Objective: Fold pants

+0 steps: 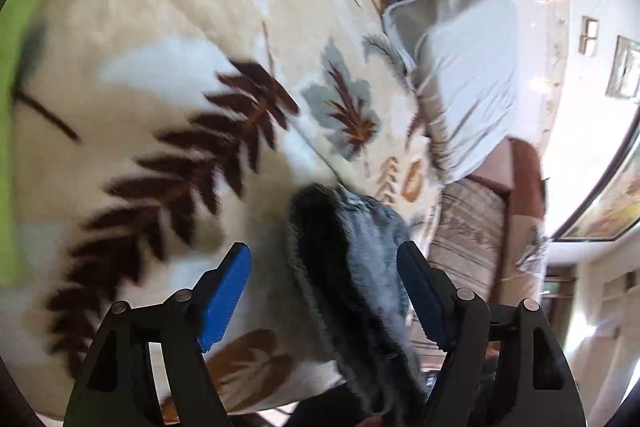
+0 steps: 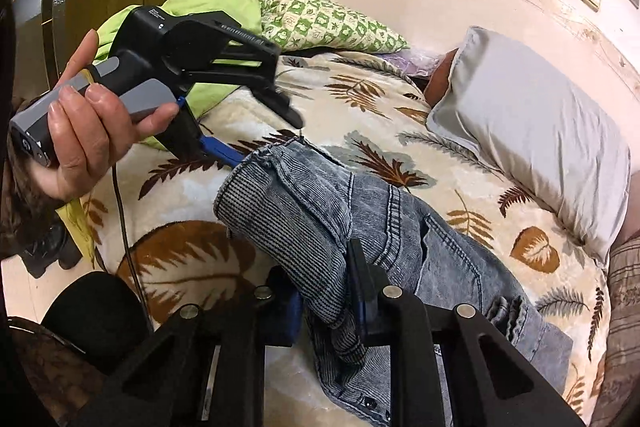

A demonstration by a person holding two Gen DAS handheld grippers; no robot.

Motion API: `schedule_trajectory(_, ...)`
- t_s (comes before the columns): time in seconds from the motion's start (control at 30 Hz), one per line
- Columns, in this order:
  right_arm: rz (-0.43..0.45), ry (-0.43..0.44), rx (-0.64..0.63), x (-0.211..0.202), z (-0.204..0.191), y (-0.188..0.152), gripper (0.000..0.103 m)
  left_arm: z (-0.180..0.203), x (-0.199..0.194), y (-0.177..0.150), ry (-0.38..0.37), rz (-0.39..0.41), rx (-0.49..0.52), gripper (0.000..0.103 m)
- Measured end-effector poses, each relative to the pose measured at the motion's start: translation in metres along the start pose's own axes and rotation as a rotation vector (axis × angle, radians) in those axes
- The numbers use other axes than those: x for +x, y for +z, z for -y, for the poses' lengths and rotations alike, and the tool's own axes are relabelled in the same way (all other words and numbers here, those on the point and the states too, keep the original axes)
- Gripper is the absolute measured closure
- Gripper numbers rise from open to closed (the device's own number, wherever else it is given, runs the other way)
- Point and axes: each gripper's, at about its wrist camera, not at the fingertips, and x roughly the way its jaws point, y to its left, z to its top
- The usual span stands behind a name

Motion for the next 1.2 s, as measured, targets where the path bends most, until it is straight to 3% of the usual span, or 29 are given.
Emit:
schedule_trajectory(0.2,0.015,0.006,0.013,-0.006,0.005,-0.002,0.084,0.014,0.041,-0.018,-0.044,-0.075,0.027,0.03)
schedule_trajectory(0.27,0.023,0.006,0.02,-0.01,0.009,-0.003,0.084,0.031,0.045,-0.022,-0.047,-0.055,0.083,0.046)
schedule_trajectory(0.33,0.03,0.008,0.031,-0.015,0.014,-0.005,0.084,0.047,0.045,-0.024,-0.009,-0.032,0.135,0.072)
schedule_trajectory(0.4,0.042,0.012,0.05,-0.022,0.019,-0.007,0.084,0.06,0.043,-0.027,0.01,-0.014,0.174,0.08)
schedule_trajectory(0.63,0.08,0.074,0.208,-0.049,0.059,-0.021,0.084,0.13,0.051,-0.061,0.084,0.023,0.346,0.084)
schedule_trajectory(0.8,0.106,0.11,0.362,-0.071,0.101,-0.045,0.084,0.184,0.067,-0.089,0.086,-0.017,0.438,0.084)
schedule_trajectory(0.97,0.116,0.142,0.53,-0.086,0.147,-0.082,0.084,0.232,0.126,-0.117,0.148,-0.088,0.521,0.084)
schedule_trajectory(1.2,0.083,0.182,0.745,-0.087,0.191,-0.147,0.084,0.275,0.235,-0.155,0.308,-0.217,0.599,0.084)
